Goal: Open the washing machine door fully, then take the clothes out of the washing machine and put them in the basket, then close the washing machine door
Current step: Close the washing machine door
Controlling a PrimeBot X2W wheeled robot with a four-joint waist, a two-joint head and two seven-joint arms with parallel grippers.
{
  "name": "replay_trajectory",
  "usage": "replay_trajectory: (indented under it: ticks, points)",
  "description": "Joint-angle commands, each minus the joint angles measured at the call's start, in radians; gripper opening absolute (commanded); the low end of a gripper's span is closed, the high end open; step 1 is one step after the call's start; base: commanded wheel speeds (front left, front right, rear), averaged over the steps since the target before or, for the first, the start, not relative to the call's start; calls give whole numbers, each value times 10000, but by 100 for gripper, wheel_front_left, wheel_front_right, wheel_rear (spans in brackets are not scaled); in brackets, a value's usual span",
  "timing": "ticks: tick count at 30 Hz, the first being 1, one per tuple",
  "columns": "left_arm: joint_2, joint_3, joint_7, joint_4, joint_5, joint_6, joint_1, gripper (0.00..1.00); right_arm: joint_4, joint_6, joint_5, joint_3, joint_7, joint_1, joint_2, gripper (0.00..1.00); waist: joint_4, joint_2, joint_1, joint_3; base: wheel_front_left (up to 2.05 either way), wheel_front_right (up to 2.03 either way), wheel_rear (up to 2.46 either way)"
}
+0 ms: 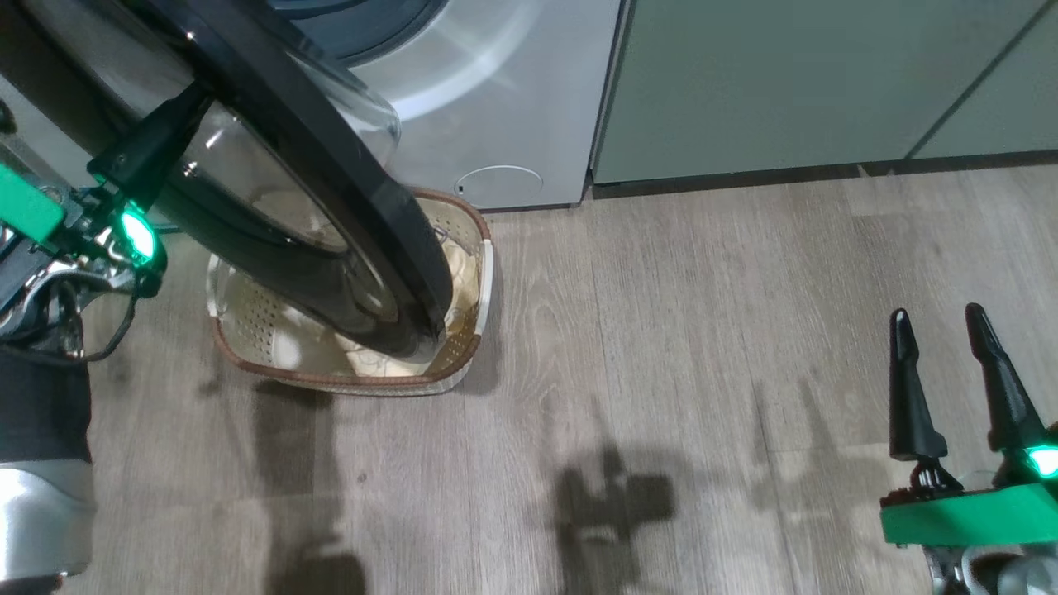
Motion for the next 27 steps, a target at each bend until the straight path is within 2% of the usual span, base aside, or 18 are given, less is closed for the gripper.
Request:
replay_trajectory:
  ticks: [1, 11, 18, 19, 20, 21, 27]
  points:
    - [419, 316, -26, -312, 84, -105, -432, 0, -332, 14, 64, 149, -65, -380, -12, 100, -5, -1, -1, 18, 0, 0, 0]
    - [245, 745, -431, -330, -28, -4, -161, 0, -411, 14, -5, -81, -65, -365, 31, 100, 408, -1, -1, 76, 0, 0, 0]
    - [-109, 1178, -1016, -709, 52, -371, 612, 0, -438, 14, -61, -248, -65, -352, 45, 100, 888, -1, -1, -24, 0, 0, 0]
    - [-196, 1182, -1095, -817, 107, -414, 762, 13, -457, 14, -73, -296, -65, -344, 47, 100, 962, -1, -1, -37, 0, 0, 0]
    - [-263, 1163, -1206, -919, 236, -455, 922, 61, -476, 14, -76, -346, -65, -333, 49, 100, 1049, -1, -1, -48, 0, 0, 0]
    - [-321, 1117, -1340, -1021, 418, -498, 1068, 100, -493, 14, -79, -392, -65, -321, 50, 100, 1137, -1, -1, -51, 0, 0, 0]
    - [-797, 1066, -2123, -1391, 1015, -636, 1582, 100, -504, 14, -113, -397, -65, -306, 56, 100, 1515, -1, -1, -173, 0, 0, 0]
